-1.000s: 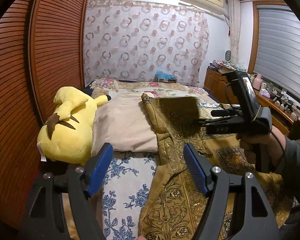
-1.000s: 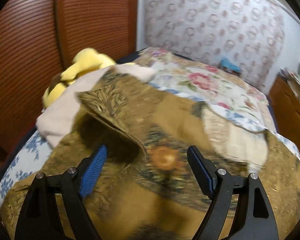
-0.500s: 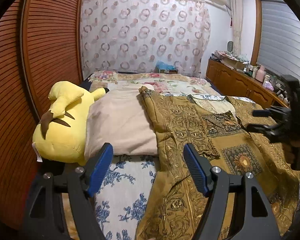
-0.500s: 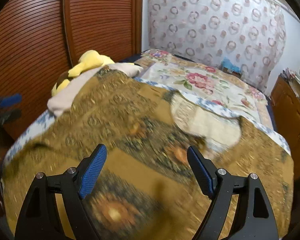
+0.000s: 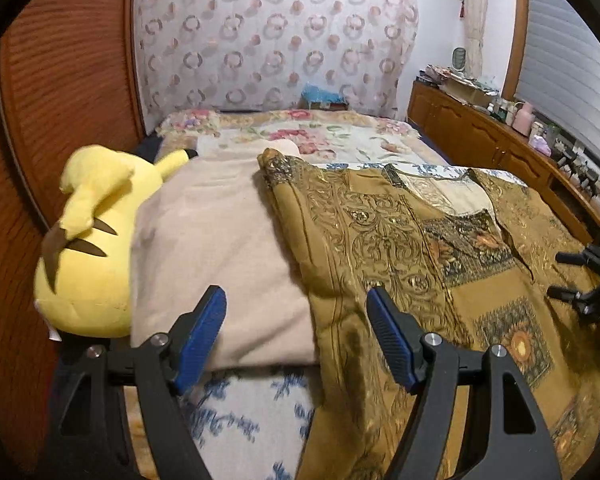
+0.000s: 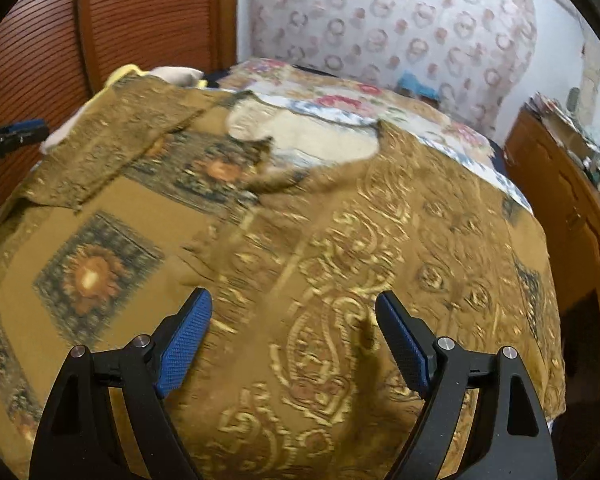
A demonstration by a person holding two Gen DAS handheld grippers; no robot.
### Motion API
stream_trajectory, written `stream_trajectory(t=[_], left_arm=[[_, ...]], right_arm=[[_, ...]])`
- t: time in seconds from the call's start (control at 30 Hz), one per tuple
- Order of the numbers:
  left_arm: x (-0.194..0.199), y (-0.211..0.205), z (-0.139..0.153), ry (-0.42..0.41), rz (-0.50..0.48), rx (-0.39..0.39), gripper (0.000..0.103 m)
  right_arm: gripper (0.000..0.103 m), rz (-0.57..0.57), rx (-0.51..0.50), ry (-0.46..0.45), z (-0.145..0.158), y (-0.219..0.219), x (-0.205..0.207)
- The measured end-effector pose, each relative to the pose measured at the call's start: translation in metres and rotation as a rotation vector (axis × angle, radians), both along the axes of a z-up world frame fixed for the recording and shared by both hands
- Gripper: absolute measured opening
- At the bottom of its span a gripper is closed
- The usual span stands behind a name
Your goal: Fold small clothes
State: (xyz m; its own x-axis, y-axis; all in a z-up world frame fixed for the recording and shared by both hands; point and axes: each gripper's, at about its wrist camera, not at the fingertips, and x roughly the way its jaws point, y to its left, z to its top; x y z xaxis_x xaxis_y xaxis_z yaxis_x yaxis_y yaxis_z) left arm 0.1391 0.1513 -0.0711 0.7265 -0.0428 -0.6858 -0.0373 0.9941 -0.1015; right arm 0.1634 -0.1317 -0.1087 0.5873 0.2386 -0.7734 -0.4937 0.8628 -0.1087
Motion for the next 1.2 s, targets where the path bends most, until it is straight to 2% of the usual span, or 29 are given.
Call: stream_trajectory(t=[0.1, 0.27, 0.53, 0.6, 0.63, 0.7, 0.8, 0.97, 1.2], left_arm=[[0.013, 0.004, -0.001, 0.007, 0.008, -0.012, 0.071], [0.031, 0.01, -0.003, 0.029, -0.016, -0.063, 0.046], [0.055, 0.005, -0.006, 0.064, -0.029, -0.075, 0.04], [0.06, 0.001, -0.007, 0.078, -0.032, -0.057, 0.026], [0.061, 0.0, -0.008, 0.084, -0.025, -0.045, 0.014], [0.063, -0.001, -0.007, 0.087, -0.016, -0.015, 0.004], [0.064, -0.001, -0.001, 0.068, 0.018, 0.058, 0.001], [0.065, -0.001, 0.007, 0.055, 0.016, 0.107, 0.001], [0.045, -0.007, 0.016, 0.025, -0.007, 0.1, 0.005]], right_arm=[[0.086, -0.004, 0.001, 0.007, -0.007, -0.003, 0.001], [0.087, -0.01, 0.006, -0.005, -0.006, -0.004, -0.002], [0.088, -0.015, 0.019, 0.007, -0.008, -0.006, 0.001], [0.088, -0.016, 0.019, 0.007, -0.008, -0.006, 0.001], [0.088, -0.016, 0.018, 0.006, -0.008, -0.006, 0.001], [0.089, -0.016, 0.017, 0.004, -0.007, -0.006, 0.001], [0.089, -0.016, 0.015, 0.002, -0.008, -0.006, 0.001], [0.089, -0.017, 0.016, 0.002, -0.008, -0.006, 0.001], [0.089, -0.018, 0.022, 0.008, -0.008, -0.006, 0.002]])
